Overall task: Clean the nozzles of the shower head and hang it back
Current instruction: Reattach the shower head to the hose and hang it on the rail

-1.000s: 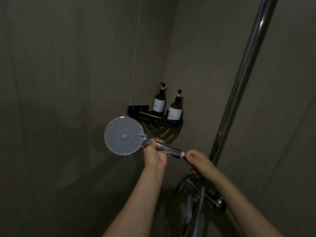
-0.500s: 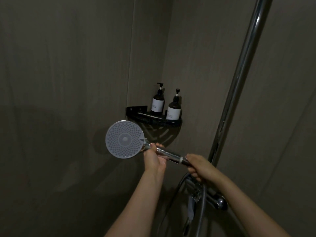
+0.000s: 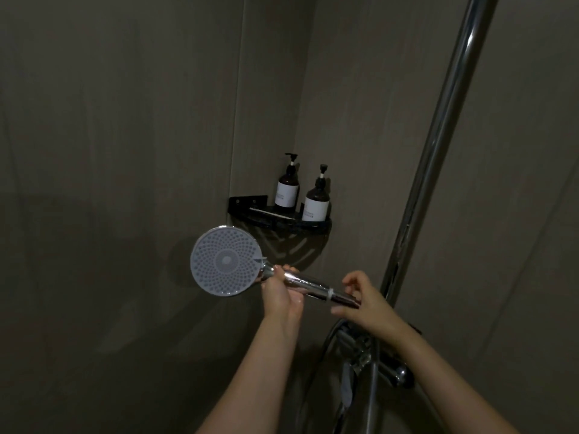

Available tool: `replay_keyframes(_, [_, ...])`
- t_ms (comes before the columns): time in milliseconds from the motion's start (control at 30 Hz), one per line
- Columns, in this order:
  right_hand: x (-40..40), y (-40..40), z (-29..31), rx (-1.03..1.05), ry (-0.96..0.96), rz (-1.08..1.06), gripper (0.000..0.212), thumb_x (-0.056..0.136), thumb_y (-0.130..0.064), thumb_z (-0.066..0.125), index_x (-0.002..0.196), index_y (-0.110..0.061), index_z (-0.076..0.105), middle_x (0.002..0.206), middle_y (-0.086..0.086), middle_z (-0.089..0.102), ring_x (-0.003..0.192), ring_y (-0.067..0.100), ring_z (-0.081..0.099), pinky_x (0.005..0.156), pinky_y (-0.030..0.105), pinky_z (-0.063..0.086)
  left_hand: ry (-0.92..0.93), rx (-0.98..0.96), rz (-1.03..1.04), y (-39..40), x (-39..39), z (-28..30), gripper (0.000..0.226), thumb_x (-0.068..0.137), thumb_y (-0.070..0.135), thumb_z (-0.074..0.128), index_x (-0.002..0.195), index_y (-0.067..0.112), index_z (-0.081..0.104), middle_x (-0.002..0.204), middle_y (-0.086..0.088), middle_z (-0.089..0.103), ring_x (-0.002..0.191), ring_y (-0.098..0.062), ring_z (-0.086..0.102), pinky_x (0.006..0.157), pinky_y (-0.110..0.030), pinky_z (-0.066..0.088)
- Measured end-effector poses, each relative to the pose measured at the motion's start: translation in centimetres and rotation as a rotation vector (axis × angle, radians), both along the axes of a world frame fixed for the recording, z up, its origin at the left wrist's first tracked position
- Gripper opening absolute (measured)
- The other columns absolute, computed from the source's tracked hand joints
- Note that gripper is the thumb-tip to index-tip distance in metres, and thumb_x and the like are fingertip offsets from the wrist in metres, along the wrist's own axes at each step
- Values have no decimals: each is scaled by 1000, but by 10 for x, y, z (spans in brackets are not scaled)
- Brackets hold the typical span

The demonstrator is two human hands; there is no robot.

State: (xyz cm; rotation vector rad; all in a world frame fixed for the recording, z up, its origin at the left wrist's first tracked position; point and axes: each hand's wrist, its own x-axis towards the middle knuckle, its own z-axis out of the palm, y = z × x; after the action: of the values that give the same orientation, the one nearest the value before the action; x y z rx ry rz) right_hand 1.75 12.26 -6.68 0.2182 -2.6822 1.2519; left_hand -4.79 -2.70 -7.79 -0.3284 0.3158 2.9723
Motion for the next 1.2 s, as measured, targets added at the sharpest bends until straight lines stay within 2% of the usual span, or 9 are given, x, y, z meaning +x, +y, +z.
replay_keyframes(300, [-3, -4, 4, 94, 124, -112, 16, 95, -15, 48, 85, -17, 60, 80, 1, 60, 72, 10, 54, 68, 22, 38, -13, 3, -4, 3, 8, -2, 13, 96, 8, 44, 85, 13, 50, 78, -2, 51, 74, -14, 52, 103, -44, 41])
replay_keyframes(467, [2, -1, 2, 123, 68, -15, 41, 71, -11, 77, 94, -28, 48, 87, -7, 50, 76, 9, 50, 67, 17, 41, -13, 34, 29, -3, 3, -1, 21, 97, 8, 40, 78, 13, 47, 74, -1, 48, 67, -13, 49, 98, -40, 40])
replay_keyframes(700, [0, -6, 7, 9, 115, -94, 28, 96, -16, 46, 72, -23, 58, 73, 1, 59, 69, 14, 55, 64, 17, 41, -16, 37, 13, 1, 9, -1, 21, 96, 6, 41, 78, 14, 48, 73, -1, 48, 68, -14, 48, 98, -40, 40])
replay_keyframes(767, [1, -6, 5, 18, 51, -2, 18, 86, -14, 63, 85, -29, 54, 87, -5, 56, 81, 11, 54, 71, 19, 42, -20, 36, 15, 0, 7, -3, 17, 96, 7, 42, 82, 14, 49, 75, -1, 49, 70, -13, 50, 99, -39, 40])
replay_keyframes(867, [1, -3, 1, 137, 86, 9, 44, 70, -10, 78, 86, -36, 47, 91, -7, 52, 81, 5, 53, 71, 13, 42, -21, 39, 29, -4, 3, -2, 16, 96, 7, 43, 82, 14, 49, 76, -1, 50, 70, -13, 50, 94, -37, 42])
replay_keyframes(967, [0, -6, 6, 159, 136, -44, 19, 87, -13, 61, 73, -25, 57, 73, -2, 58, 65, 7, 52, 58, 11, 37, -9, 31, 30, -2, 5, -2, 22, 97, 6, 40, 78, 15, 47, 73, -1, 48, 67, -12, 48, 92, -39, 43])
replay_keyframes(1067, [-3, -6, 8, 61, 83, -89, 31, 98, -18, 41, 77, -10, 62, 68, 5, 56, 61, 11, 49, 54, 11, 36, -14, 17, 19, 3, 6, -2, 22, 97, 6, 40, 77, 14, 47, 73, -1, 47, 68, -13, 48, 98, -42, 40])
replay_keyframes(1133, [-2, -5, 7, 38, 26, -21, 9, 93, -18, 52, 91, -15, 60, 82, -1, 57, 76, 9, 54, 67, 12, 40, -14, 28, 27, 2, 3, -4, 20, 96, 6, 41, 80, 14, 47, 74, -1, 47, 67, -13, 48, 92, -37, 44])
replay_keyframes(1200, [-1, -2, 3, 143, 7, 14, 30, 79, -17, 71, 101, -20, 51, 94, -7, 52, 86, 5, 52, 73, 10, 39, -17, 40, 31, 1, 1, -4, 17, 96, 6, 42, 82, 13, 48, 74, -2, 48, 68, -12, 48, 78, -31, 47])
